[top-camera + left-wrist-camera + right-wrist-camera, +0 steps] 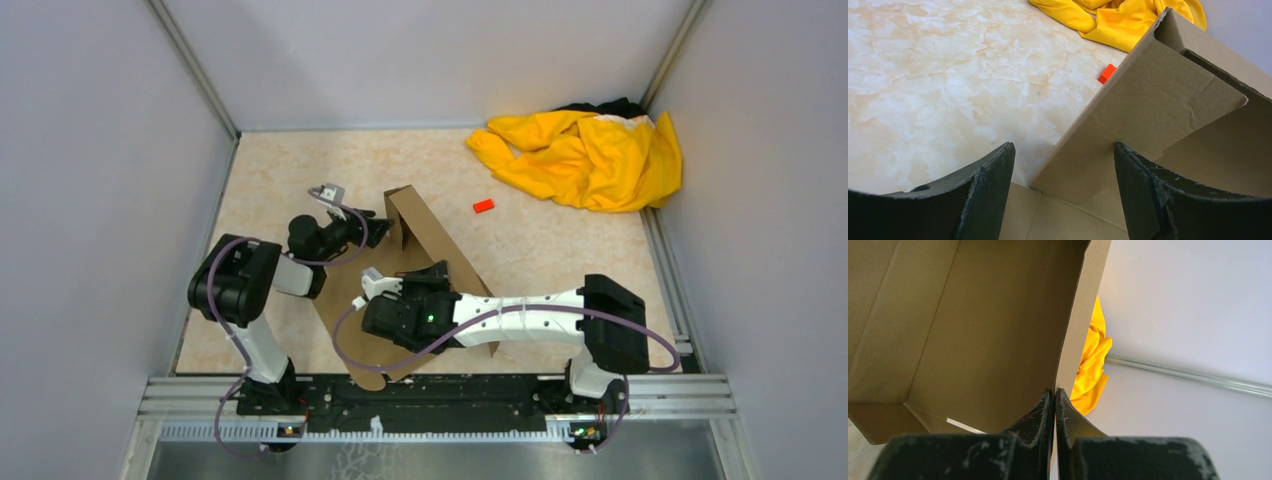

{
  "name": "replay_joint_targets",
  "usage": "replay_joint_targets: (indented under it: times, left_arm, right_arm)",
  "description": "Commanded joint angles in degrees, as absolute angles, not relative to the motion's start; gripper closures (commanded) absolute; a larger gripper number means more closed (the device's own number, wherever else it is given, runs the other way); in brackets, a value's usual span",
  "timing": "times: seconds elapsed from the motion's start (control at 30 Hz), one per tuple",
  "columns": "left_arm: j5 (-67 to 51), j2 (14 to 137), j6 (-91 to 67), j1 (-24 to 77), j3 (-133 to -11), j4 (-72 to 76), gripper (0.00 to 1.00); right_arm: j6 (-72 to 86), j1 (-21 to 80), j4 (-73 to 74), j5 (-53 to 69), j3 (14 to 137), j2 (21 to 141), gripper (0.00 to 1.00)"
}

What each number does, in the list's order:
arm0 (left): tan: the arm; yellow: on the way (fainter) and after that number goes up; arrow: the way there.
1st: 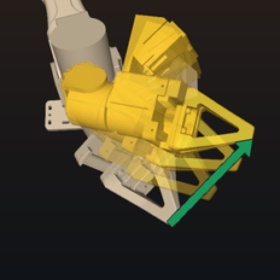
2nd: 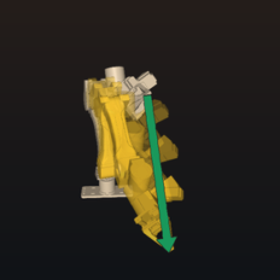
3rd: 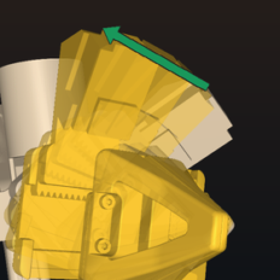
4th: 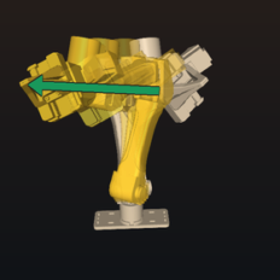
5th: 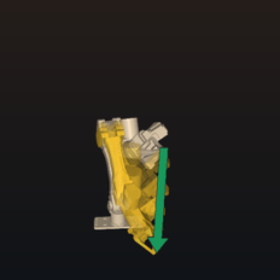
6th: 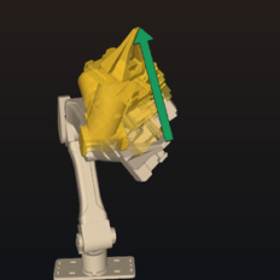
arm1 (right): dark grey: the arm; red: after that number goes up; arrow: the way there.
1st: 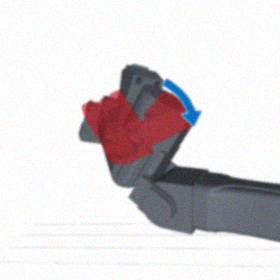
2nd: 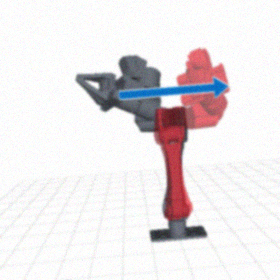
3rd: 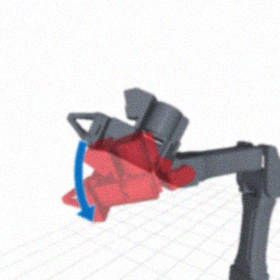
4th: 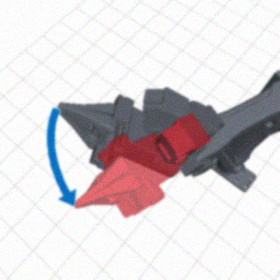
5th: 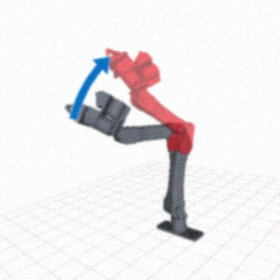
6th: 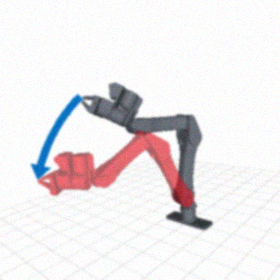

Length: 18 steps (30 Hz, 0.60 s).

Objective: Fold the paper box

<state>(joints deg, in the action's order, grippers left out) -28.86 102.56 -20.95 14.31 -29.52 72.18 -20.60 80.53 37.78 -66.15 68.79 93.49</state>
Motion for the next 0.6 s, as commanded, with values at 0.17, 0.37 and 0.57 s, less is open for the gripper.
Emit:
replay_joint_targets:
  times: [0.17, 0.37, 0.57]
  left_arm:
    - [-28.9, 106.3, -22.5, 15.5, -28.6, 87.3, 0.23]
    - [-33.0, 112.0, -25.7, 15.4, -29.2, 95.5, 0.11]
    - [-34.6, 115.8, -27.9, 15.4, -31.4, 98.2, 0.10]
  right_arm:
    - [-21.0, 81.8, 34.4, -58.9, 70.6, 93.7, 1.00]
    - [-21.2, 81.8, 34.2, -58.3, 70.6, 93.2, 1.00]
    - [-21.7, 81.8, 33.7, -57.7, 70.6, 92.9, 1.00]
